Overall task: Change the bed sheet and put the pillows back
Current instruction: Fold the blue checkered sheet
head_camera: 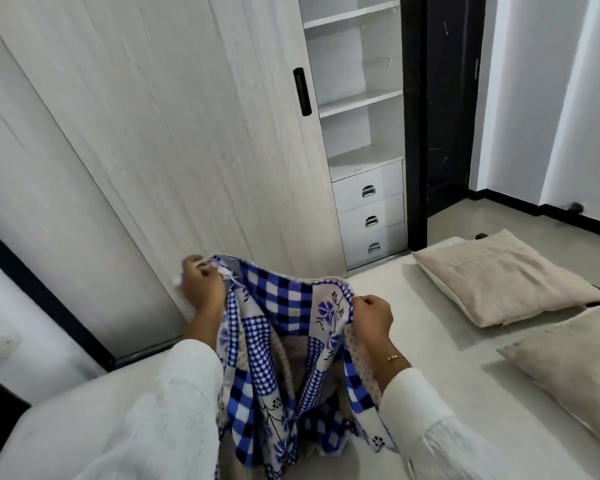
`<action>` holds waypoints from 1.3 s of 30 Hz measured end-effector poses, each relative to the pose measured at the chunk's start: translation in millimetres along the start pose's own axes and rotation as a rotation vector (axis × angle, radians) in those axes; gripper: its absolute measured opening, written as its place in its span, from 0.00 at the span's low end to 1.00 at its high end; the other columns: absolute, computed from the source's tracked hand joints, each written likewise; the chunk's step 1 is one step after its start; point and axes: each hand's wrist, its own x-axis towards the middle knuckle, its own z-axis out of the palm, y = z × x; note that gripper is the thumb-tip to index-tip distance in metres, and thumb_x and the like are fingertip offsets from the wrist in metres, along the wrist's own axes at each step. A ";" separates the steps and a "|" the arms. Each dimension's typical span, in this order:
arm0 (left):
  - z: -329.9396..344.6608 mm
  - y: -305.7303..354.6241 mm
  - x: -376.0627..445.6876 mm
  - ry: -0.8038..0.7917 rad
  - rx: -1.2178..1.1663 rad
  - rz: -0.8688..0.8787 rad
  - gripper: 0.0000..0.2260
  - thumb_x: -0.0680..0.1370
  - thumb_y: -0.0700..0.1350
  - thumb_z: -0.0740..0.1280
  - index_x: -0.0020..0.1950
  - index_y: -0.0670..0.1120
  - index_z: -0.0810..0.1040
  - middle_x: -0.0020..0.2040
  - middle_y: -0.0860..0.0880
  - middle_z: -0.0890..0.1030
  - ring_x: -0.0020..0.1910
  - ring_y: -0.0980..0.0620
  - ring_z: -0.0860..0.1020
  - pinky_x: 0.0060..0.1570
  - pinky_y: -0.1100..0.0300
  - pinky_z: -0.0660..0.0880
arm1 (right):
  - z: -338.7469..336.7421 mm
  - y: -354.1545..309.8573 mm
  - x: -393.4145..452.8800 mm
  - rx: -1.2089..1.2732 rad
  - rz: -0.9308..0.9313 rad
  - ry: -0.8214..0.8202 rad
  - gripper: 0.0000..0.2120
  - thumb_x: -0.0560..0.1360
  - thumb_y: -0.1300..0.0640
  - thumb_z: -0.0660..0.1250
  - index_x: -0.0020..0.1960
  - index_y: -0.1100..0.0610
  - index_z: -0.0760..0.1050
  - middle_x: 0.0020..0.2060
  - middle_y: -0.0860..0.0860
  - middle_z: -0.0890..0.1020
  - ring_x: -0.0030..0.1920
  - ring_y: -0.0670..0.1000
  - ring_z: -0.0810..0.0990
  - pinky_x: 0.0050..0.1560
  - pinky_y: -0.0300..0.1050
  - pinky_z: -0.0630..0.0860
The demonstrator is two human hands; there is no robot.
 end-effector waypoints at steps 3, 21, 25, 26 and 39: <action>17.4 -18.6 -29.9 -0.195 0.180 0.133 0.08 0.76 0.35 0.61 0.52 0.42 0.77 0.47 0.38 0.80 0.47 0.40 0.78 0.44 0.54 0.72 | 11.2 21.6 -10.1 -0.044 0.001 -0.058 0.10 0.75 0.63 0.62 0.35 0.62 0.73 0.33 0.56 0.78 0.36 0.53 0.74 0.37 0.42 0.68; 37.2 -40.9 -140.2 -0.857 0.304 0.120 0.12 0.76 0.34 0.58 0.44 0.40 0.82 0.36 0.44 0.79 0.24 0.57 0.66 0.26 0.66 0.62 | 12.4 64.8 -38.0 -0.135 -0.170 -0.179 0.10 0.77 0.60 0.63 0.42 0.62 0.81 0.37 0.57 0.82 0.41 0.56 0.80 0.43 0.48 0.75; 49.9 -35.8 -147.5 -0.861 0.338 0.035 0.13 0.77 0.46 0.63 0.36 0.41 0.78 0.33 0.39 0.75 0.30 0.48 0.69 0.34 0.59 0.66 | 1.4 63.8 -42.1 -0.187 -0.242 -0.205 0.09 0.77 0.62 0.62 0.45 0.62 0.81 0.41 0.57 0.82 0.43 0.56 0.79 0.44 0.47 0.73; 53.2 -34.9 -148.5 -0.863 0.363 0.017 0.15 0.77 0.49 0.64 0.35 0.41 0.76 0.32 0.40 0.74 0.30 0.48 0.70 0.34 0.57 0.67 | -2.2 62.9 -43.3 -0.213 -0.265 -0.211 0.09 0.77 0.63 0.62 0.46 0.63 0.81 0.42 0.57 0.82 0.44 0.55 0.78 0.44 0.45 0.72; 70.7 -17.1 -161.6 -0.897 0.413 -0.126 0.10 0.72 0.37 0.66 0.30 0.41 0.73 0.31 0.42 0.74 0.31 0.46 0.73 0.37 0.51 0.78 | -25.3 74.5 -49.4 -0.201 -0.397 -0.131 0.13 0.71 0.67 0.69 0.55 0.60 0.79 0.43 0.55 0.82 0.40 0.49 0.77 0.39 0.24 0.68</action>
